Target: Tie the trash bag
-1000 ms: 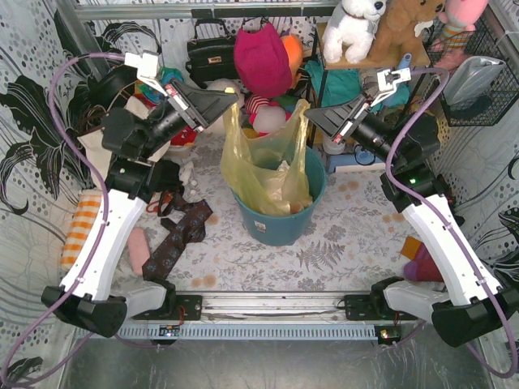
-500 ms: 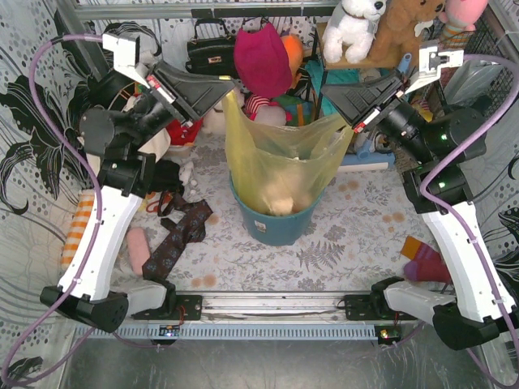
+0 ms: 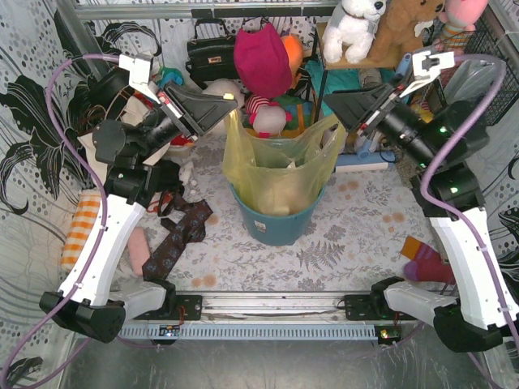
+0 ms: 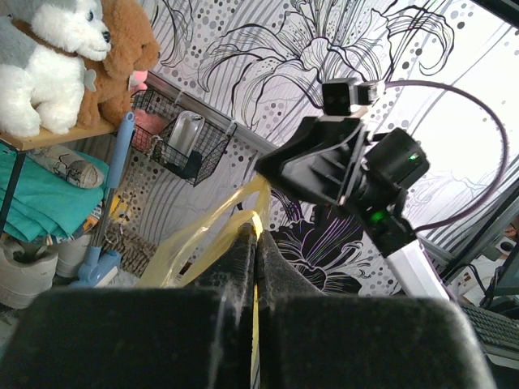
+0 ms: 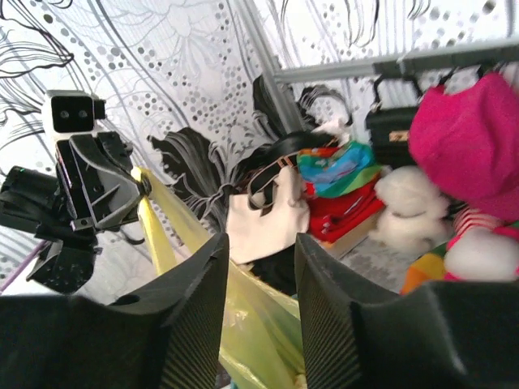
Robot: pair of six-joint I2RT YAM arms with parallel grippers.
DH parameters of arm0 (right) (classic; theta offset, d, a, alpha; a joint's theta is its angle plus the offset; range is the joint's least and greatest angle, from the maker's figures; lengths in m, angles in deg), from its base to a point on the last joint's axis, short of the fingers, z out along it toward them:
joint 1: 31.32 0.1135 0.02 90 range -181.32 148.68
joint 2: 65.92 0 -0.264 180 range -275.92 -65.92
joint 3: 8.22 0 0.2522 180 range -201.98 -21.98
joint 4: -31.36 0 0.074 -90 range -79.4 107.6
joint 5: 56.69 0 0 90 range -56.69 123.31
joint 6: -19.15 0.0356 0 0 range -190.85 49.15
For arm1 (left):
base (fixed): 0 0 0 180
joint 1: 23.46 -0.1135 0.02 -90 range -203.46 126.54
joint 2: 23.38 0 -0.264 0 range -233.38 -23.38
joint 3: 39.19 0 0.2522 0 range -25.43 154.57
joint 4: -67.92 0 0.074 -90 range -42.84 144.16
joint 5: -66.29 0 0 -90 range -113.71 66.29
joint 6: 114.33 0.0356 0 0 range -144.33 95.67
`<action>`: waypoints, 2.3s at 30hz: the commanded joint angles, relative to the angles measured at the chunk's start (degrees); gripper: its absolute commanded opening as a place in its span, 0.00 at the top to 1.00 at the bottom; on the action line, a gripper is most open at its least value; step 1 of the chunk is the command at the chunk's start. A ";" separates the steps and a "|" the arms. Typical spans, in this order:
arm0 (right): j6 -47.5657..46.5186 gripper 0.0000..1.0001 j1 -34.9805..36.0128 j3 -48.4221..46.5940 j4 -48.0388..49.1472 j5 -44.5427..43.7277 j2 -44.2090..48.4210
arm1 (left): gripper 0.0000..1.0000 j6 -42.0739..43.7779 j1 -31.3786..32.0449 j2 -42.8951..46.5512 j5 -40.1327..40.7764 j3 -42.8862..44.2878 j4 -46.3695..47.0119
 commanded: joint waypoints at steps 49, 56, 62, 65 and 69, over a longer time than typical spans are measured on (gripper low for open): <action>-3.38 1.00 0.32 -6.40 -9.20 -1.48 0.92 | 1.00 4.40 -0.01 5.55 4.37 -4.49 5.56; -3.90 1.00 0.32 -1.43 -9.34 -4.31 2.38 | 0.95 5.76 -0.03 4.38 2.94 -2.20 7.97; -5.02 0.81 0.32 -4.35 -9.69 -4.45 2.00 | 0.71 6.68 -0.04 5.14 2.73 -2.46 7.19; -6.64 0.76 0.32 -7.71 -11.74 -4.96 1.56 | 0.58 7.70 0.01 6.03 3.06 -2.40 5.87; -9.36 0.66 0.33 -11.54 -14.66 -6.74 1.49 | 0.44 10.62 -0.01 7.19 3.22 -1.06 2.00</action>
